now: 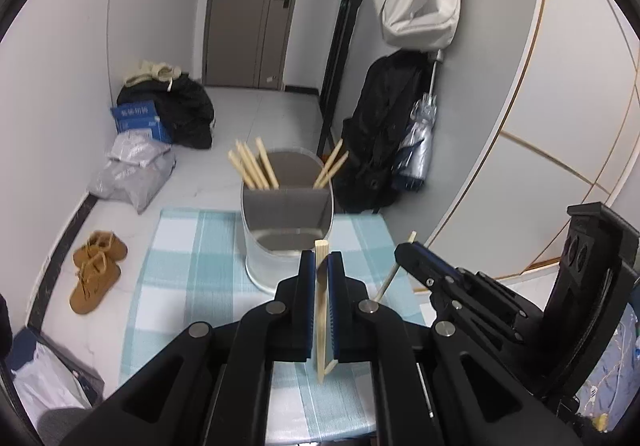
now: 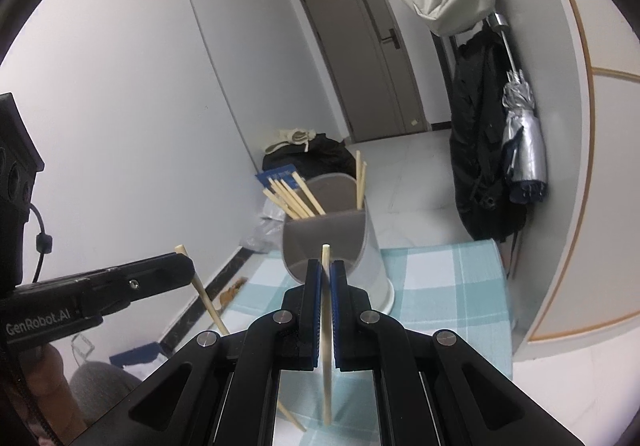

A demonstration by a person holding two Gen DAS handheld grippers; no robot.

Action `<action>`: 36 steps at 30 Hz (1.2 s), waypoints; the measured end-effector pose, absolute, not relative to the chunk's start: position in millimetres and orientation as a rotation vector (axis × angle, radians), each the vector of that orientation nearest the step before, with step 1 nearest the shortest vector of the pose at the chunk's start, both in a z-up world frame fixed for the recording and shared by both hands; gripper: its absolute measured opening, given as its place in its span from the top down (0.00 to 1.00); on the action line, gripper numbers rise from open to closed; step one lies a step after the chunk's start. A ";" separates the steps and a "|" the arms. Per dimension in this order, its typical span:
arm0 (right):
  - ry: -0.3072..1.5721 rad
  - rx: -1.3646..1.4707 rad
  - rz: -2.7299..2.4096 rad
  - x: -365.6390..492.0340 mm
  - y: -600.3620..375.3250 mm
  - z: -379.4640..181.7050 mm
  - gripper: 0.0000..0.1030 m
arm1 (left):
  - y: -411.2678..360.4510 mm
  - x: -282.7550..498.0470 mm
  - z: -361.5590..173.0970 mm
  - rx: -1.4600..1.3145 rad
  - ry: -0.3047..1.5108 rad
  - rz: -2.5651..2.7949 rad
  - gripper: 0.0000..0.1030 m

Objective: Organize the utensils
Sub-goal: 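Carry both held chopsticks up over the white utensil holder, then lower both chopsticks into the holder and open both grippers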

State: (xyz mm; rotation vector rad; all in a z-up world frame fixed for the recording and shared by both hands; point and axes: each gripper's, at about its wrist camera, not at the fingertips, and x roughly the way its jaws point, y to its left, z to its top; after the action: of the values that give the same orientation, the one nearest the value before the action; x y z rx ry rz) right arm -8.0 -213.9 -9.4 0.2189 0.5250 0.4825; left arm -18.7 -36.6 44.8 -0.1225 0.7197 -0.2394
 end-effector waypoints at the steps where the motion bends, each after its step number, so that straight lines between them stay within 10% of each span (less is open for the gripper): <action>1: 0.521 0.219 0.490 -7.1 -213.6 -4.5 0.96 | -36.0 -17.1 51.3 -0.119 0.709 -0.243 0.98; 36: 0.371 0.135 0.517 161.5 -174.4 117.0 0.96 | -10.0 138.5 106.4 -0.144 0.659 -0.238 0.98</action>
State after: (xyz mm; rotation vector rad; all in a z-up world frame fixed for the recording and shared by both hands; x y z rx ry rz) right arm 161.5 -174.4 117.0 0.1348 0.3706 0.5169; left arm 138.5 -10.0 106.4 -0.1439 0.6594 -0.2384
